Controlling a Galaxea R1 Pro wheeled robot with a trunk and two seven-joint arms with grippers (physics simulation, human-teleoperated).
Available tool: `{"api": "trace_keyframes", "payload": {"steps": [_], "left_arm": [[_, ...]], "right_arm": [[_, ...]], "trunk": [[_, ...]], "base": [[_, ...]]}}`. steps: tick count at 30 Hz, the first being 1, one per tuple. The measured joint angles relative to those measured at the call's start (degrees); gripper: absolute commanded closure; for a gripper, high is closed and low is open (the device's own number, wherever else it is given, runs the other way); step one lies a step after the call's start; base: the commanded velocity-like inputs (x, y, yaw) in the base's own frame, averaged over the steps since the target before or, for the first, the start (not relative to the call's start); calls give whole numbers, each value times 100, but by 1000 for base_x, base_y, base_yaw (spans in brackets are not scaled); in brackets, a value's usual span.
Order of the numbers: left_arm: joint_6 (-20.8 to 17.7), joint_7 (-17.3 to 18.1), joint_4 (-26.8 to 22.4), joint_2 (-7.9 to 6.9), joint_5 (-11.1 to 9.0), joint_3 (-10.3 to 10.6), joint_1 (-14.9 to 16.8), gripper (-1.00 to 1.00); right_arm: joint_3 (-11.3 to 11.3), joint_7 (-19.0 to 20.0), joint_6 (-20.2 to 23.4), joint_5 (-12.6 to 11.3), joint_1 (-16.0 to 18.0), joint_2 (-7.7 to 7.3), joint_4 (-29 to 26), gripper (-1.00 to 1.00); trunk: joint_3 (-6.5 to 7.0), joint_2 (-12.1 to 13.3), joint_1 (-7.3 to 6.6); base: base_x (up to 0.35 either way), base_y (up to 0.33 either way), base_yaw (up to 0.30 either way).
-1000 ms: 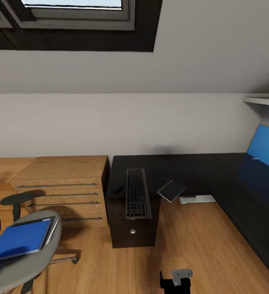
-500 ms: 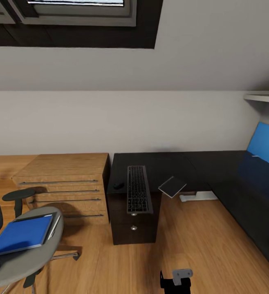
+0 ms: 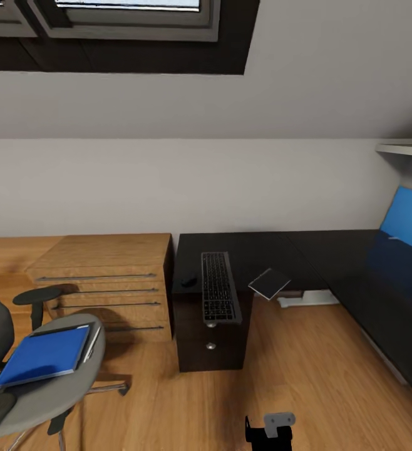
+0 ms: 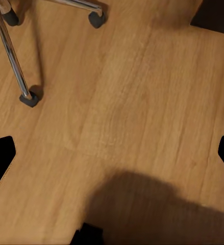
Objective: In the bedroom, organize the workspace by keeping the computer under the desk, ensuring the monitor is on the desk, placing the keyboard on the desk next to the monitor, placing the mouse on the desk next to the keyboard, moving the folder from the swivel chair onto the desk next to the mouse, stacking the notebook on top of the folder with the pen on top of the notebook, and positioning the swivel chair next to the desk.
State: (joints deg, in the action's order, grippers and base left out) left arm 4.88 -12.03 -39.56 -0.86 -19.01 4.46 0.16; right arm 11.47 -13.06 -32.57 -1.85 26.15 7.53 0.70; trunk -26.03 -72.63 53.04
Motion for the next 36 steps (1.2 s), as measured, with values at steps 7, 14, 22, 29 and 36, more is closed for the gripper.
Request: {"api": "trace_keyframes", "payload": {"steps": [7,14,22,29,36], "left_arm": [[27,16,-46,15,-1,2,0,-100],[-2,8,-74,29,-10,28,0,-100],[-1472,-10,-1881,83,-13,41,0,-100],[-3724,-42,-3823,76,-18,28,0,-100],[-3964,-39,-4136,99,-134,20,321,-100]], "right_arm": [[0,-2,7,7,-1,-5,2,-100],[-15,-3,7,-15,0,-10,-25,-100],[19,2,-38,6,0,0,-165,-100],[-213,-28,16,-335,1,1,-1728,-100],[-423,12,407,-1843,1,17,-3239,-100]], "trunk": [[0,0,-1],[-107,-240,130],[-250,-560,306],[-376,-842,459],[-501,-1122,613]], "base": [[-31,52,0],[-1,1,-21],[0,0,-7],[0,0,0],[0,0,0]]}}
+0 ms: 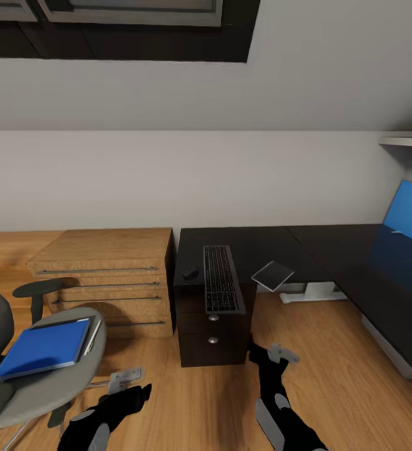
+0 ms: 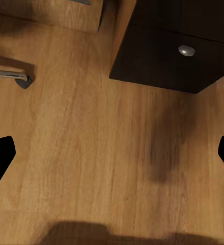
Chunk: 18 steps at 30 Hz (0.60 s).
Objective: In the bedroom, organize the workspace by keeping the computer under the desk, ensuring the monitor is on the desk, placing the keyboard on the desk next to the monitor, placing the mouse on the desk next to the keyboard, moving the folder from the swivel chair onto the desk next to the mouse, stacking the notebook on top of the folder with the pen on top of the notebook, and positioning the swivel chair next to the desk.
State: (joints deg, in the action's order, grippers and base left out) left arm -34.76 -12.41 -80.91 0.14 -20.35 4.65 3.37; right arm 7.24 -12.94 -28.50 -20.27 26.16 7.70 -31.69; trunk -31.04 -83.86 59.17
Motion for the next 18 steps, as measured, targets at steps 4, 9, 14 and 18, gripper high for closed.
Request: {"api": "trace_keyframes", "payload": {"steps": [4,9,14,18], "left_arm": [[-233,0,-36,-10,-248,-15,201,-100],[-319,-3,-3,-7,-370,-251,272,-100],[-326,-1,-14,-6,-382,-360,282,-100],[-318,-7,-3,2,-367,-365,283,-100]], "right_arm": [[-3,-6,713,-900,0,-2,-804,-100],[-29,137,1550,-2657,0,-28,-1516,-100],[-21,532,2212,-4457,0,-216,-1809,-100],[-1,1153,2548,-5005,-7,-321,-1471,-100]], "trunk": [[-72,-161,88],[-162,-361,198],[-252,-562,308],[-324,-722,396]], "base": [[0,0,0],[0,0,0],[0,0,0],[0,0,0]]}}
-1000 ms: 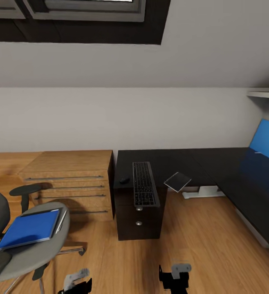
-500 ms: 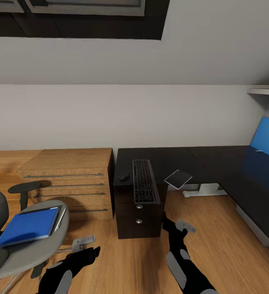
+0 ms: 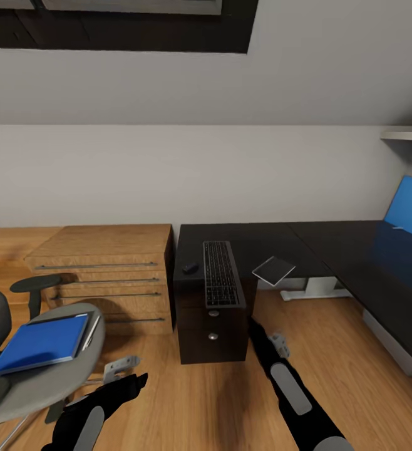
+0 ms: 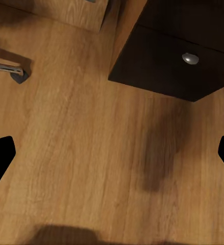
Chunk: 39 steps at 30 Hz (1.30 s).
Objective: In the bedroom, organize the workspace by keeping the computer under the desk, ensuring the monitor is on the desk, placing the keyboard on the desk next to the monitor, placing the mouse on the desk next to the keyboard, moving the folder from the swivel chair onto the desk next to the mouse, stacking the notebook on top of the folder with the pen on top of the notebook, and positioning the swivel chair next to the desk.
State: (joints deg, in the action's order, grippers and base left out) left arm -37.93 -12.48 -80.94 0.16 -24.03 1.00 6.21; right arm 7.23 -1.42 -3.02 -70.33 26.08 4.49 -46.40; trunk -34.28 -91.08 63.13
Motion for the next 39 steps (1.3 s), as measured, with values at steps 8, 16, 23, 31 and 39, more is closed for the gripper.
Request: {"api": "trace_keyframes", "payload": {"steps": [8,16,23,31,39], "left_arm": [[5,5,-1,-7,2,-7,0,-100],[13,7,-17,-4,3,1,0,-100],[19,7,-20,1,6,9,0,-100],[23,8,-20,9,4,27,0,-100],[23,0,-20,10,5,28,-5,-100]], "right_arm": [[23,1077,715,-104,-1,-25,158,-100],[24,1661,839,2,-1,-20,276,-100],[24,2157,820,556,-1,-24,292,-100],[12,2700,816,948,-1,-51,307,-100],[-3,2693,824,968,-1,-58,250,-100]], "trunk": [[-144,-321,176],[-287,-642,352],[-413,-923,505],[-557,-1244,681],[-700,-1565,857]], "base": [[0,0,0],[0,0,0],[0,0,0],[0,0,0],[0,0,0]]}}
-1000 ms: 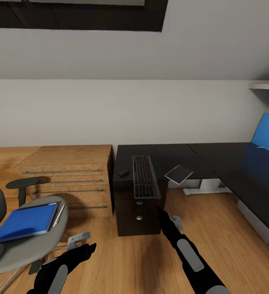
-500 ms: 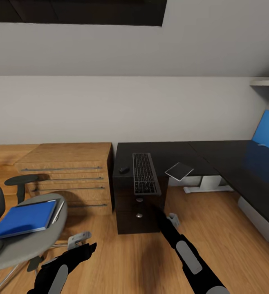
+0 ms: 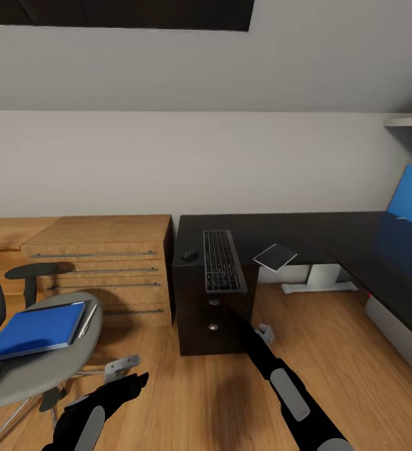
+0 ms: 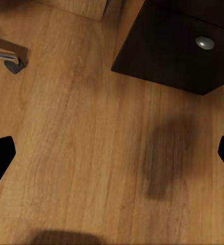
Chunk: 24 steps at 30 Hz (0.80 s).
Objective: In the bedroom, organize the workspace by keeping the computer under the desk, ensuring the monitor is on the desk, placing the keyboard on the desk next to the monitor, placing the mouse on the desk next to the keyboard, moving the folder from the swivel chair onto the desk next to the mouse, stacking the notebook on top of the folder with the pen on top of the notebook, and positioning the swivel chair next to the desk.
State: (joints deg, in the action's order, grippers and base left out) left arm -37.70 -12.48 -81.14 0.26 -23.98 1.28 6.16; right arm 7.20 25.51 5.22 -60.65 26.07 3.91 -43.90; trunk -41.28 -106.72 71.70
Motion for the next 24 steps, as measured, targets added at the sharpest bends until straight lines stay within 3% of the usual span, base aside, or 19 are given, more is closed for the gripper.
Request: {"api": "trace_keyframes", "payload": {"steps": [6,9,11,18,24], "left_arm": [[6,-1,-8,0,-1,0,2,-100],[2,5,-9,0,-4,0,4,-100],[0,9,-6,0,-6,2,3,-100],[-8,24,13,0,-18,8,5,-100],[-2,21,102,-5,-14,9,5,-100]], "right_arm": [[-40,-71,-11,-118,0,29,16,-100],[-67,-130,26,-311,0,26,-2,-100],[-74,-146,57,-467,0,22,-10,-100],[-44,-201,548,-1364,0,26,-29,-100],[-50,-229,720,-1663,0,31,-32,-100]], "trunk": [[-90,-202,110],[-90,-202,111],[-90,-202,111],[-90,-202,111],[-90,-202,111]], "base": [[0,0,0],[0,0,0],[0,0,0],[0,0,0],[0,0,0]]}}
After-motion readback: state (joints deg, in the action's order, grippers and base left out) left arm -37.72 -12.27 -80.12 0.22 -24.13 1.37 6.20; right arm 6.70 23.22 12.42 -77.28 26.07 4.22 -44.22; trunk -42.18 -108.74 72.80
